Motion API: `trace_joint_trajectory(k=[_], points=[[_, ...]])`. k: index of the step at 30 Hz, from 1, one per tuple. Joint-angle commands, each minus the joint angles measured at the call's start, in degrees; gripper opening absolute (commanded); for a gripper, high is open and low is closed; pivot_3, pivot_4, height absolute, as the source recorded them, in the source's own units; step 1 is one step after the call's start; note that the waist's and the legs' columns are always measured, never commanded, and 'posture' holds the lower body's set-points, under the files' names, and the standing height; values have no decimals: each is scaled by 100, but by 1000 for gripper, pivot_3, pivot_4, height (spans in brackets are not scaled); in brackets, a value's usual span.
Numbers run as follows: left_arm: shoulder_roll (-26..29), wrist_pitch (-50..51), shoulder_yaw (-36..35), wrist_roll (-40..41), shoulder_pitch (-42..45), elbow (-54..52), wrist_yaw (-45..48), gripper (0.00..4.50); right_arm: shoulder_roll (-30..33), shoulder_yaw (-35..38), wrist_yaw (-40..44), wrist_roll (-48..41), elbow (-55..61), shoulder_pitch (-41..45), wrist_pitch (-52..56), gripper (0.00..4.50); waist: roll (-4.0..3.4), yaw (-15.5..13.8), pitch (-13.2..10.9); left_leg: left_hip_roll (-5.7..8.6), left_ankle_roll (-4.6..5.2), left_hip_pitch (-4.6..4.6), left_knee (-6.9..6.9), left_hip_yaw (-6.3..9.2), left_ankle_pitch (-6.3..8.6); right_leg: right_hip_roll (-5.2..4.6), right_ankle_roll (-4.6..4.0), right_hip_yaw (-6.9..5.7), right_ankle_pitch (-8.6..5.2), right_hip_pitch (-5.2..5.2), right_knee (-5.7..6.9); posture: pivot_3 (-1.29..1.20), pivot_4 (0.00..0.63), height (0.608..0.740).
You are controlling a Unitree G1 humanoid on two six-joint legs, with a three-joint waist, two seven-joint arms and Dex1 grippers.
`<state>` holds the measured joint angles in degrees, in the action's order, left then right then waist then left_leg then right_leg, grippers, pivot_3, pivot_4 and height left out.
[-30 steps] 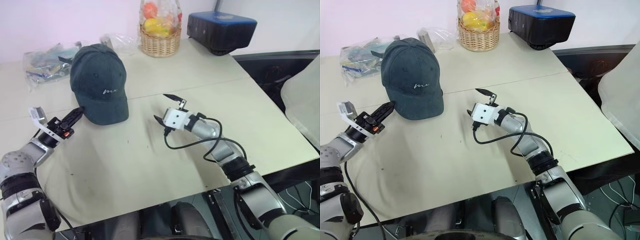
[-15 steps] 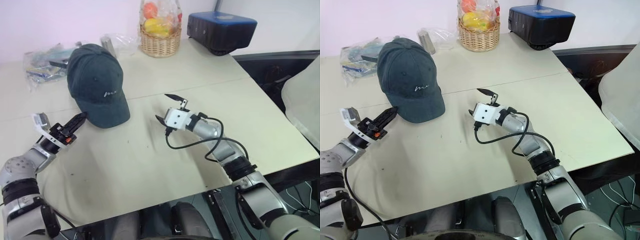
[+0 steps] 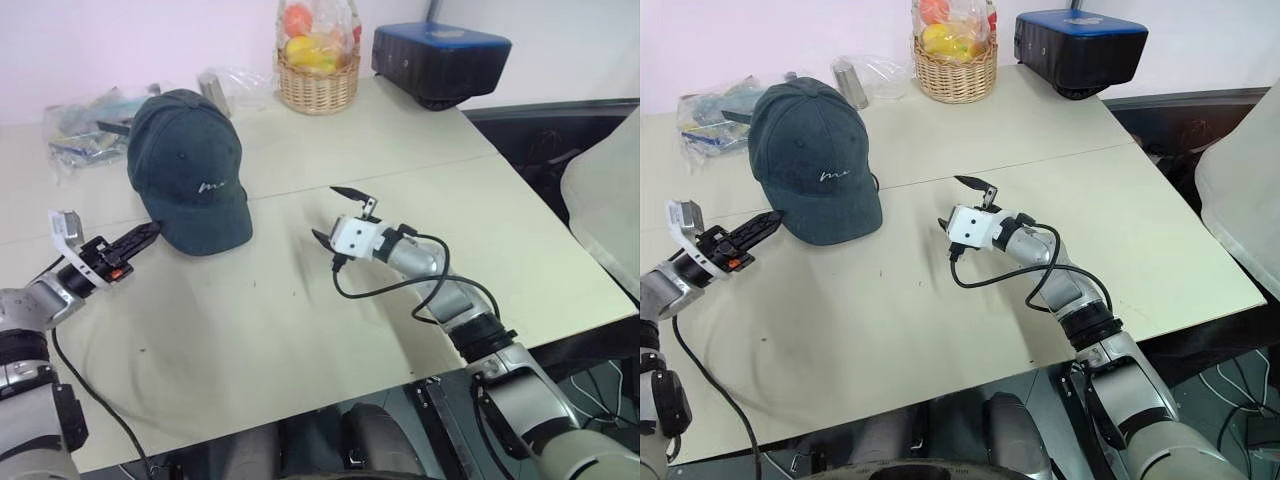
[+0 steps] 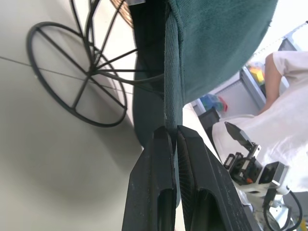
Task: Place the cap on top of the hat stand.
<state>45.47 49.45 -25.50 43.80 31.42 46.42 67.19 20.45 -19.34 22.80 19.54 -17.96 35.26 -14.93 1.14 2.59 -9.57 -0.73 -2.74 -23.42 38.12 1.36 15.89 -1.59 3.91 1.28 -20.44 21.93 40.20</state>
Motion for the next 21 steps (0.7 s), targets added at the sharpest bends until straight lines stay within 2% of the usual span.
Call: trace_joint_trajectory(k=[1,21], points=[[199,-151,67,-300,84,225,57,42,18,167,-55,-28,253,19,-11,4500,0,1,0,0,0,0,0,0,0,0,0,0,0,0,0,0,150,740],[760,-1058,346,-1364,994,1741,557,42,5,171,-82,-23,328,-36,59,4500,0,15,0,0,1,0,0,-1,0,3,0,0,0,5,2,0,150,740]])
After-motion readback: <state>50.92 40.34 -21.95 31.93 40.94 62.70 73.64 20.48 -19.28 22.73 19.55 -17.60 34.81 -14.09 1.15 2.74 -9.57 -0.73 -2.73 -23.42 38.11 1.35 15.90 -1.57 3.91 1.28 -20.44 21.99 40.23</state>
